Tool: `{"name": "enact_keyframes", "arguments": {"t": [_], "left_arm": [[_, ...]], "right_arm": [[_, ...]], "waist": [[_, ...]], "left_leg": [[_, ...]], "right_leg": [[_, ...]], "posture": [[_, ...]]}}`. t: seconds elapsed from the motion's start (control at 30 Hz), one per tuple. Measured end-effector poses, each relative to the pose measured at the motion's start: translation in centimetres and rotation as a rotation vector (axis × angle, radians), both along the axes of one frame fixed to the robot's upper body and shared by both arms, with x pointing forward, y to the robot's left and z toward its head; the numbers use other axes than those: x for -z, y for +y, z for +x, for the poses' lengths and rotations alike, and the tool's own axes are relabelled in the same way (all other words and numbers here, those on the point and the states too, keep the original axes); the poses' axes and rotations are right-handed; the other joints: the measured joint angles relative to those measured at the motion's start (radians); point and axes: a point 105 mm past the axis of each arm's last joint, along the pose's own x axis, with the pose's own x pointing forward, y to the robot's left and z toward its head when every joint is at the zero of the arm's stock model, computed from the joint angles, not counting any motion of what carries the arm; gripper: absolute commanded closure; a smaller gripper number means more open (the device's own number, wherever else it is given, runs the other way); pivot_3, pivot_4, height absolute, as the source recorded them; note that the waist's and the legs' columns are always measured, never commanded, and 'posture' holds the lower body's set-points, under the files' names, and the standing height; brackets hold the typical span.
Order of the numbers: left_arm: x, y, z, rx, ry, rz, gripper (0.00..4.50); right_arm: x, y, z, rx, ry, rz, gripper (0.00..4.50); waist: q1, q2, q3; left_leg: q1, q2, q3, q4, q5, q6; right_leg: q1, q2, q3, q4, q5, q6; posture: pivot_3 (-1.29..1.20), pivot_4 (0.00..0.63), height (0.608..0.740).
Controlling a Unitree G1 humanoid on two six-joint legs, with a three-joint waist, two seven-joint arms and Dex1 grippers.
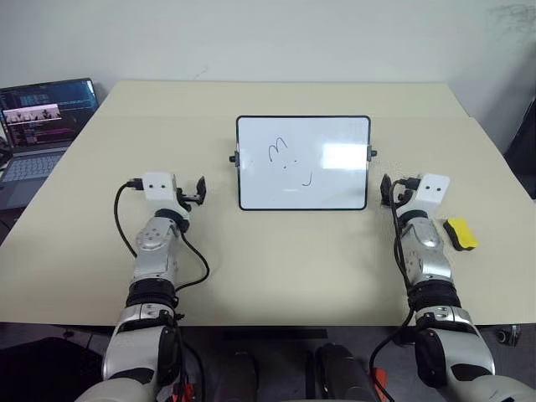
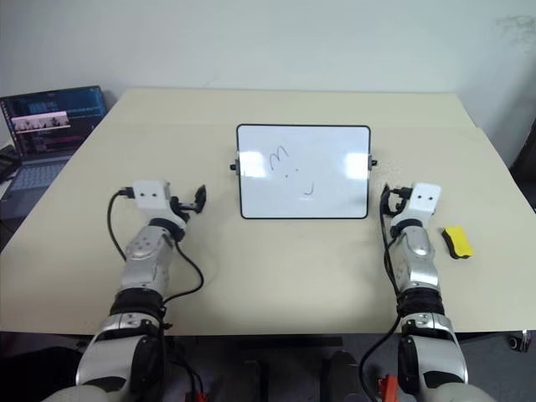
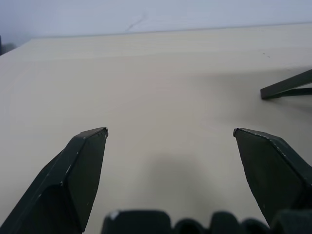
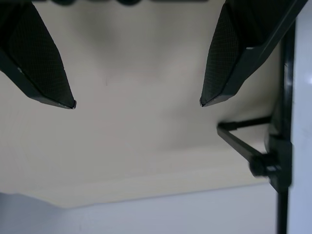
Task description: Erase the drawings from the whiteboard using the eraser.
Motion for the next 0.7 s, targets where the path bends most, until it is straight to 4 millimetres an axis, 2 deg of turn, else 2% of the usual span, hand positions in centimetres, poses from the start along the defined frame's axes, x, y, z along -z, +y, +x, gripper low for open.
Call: {"name": "enact_keyframes", "arguments": {"t": [0.07, 0.2, 0.3, 0.53, 0.7], "left_arm": [[0.1, 0.3, -0.2, -0.007, 0.001, -0.001, 0.00], [-2.1, 1.4, -0.4, -0.022, -0.069, -0.004, 0.00], [-2.6, 1.4, -0.5, 0.002, -0.080, 0.012, 0.00], [-1.0, -0.2, -0.4, 0.094, 0.006, 0.011, 0.00], [-0.2, -1.1, -0.6, 0.110, 0.034, -0.006, 0.00]], "right_arm": [[-0.1, 0.1, 0.1, 0.017, -0.001, -0.013, 0.03], [-0.6, 0.5, 0.3, 0.025, -0.021, -0.010, 0.03], [-0.9, 0.4, 0.4, 0.032, -0.031, -0.010, 0.03], [-1.6, -1.3, 0.3, 0.068, -0.035, -0.038, 0.03], [-1.4, -1.9, 0.3, 0.076, -0.010, -0.044, 0.03]], "waist": [[0.000, 0.000, 0.000], [-0.001, 0.000, 0.000], [-0.001, 0.000, 0.000], [-0.002, 0.000, 0.000], [-0.006, 0.000, 0.000]], "left_leg": [[0.000, 0.000, 0.000, 0.000, 0.000, 0.000], [0.000, 0.000, -0.001, 0.000, 0.000, 0.000], [0.000, 0.000, -0.001, 0.000, 0.000, 0.000], [0.000, 0.000, -0.001, 0.000, 0.000, 0.000], [0.000, 0.000, -0.001, 0.000, 0.000, 0.000]], "right_leg": [[0.000, 0.000, 0.000, 0.000, 0.000, 0.000], [0.000, 0.000, -0.001, 0.000, 0.000, 0.000], [0.000, 0.000, -0.001, 0.000, 0.000, 0.000], [0.000, 0.000, -0.001, 0.001, 0.000, 0.000], [0.000, 0.000, -0.001, 0.001, 0.000, 0.000]], "posture": [[0.00, 0.150, 0.740], [0.00, 0.150, 0.740], [0.00, 0.150, 0.740], [0.00, 0.150, 0.740], [0.00, 0.150, 0.740]]}}
